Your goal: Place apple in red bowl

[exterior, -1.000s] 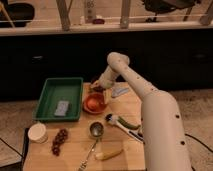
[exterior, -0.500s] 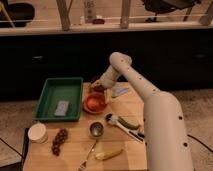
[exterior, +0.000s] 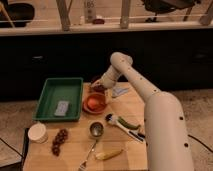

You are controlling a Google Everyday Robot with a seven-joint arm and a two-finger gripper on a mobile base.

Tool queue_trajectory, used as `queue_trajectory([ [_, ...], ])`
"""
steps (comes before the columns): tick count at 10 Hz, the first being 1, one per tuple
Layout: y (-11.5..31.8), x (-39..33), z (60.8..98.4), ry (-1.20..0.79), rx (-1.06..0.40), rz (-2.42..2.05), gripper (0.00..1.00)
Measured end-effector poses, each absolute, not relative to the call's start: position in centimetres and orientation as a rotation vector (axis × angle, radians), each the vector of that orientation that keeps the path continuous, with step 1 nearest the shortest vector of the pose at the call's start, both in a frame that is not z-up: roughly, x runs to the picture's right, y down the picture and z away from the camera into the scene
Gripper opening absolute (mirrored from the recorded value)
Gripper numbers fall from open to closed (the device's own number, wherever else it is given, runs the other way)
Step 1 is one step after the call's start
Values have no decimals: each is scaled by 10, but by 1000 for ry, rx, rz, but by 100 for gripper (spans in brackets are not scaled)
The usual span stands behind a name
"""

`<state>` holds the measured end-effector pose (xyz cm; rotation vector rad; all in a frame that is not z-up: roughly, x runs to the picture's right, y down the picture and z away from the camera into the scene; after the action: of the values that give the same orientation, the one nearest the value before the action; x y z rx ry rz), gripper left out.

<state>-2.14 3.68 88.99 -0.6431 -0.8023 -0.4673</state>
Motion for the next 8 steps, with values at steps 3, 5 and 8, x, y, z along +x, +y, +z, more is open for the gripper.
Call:
queue_trajectory([
  [3,37,-23,890,-803,-644,-469,80],
  [5,37,-22,890,-803,-643,-469,80],
  [8,38,-23,890,-805,-644,-468,80],
])
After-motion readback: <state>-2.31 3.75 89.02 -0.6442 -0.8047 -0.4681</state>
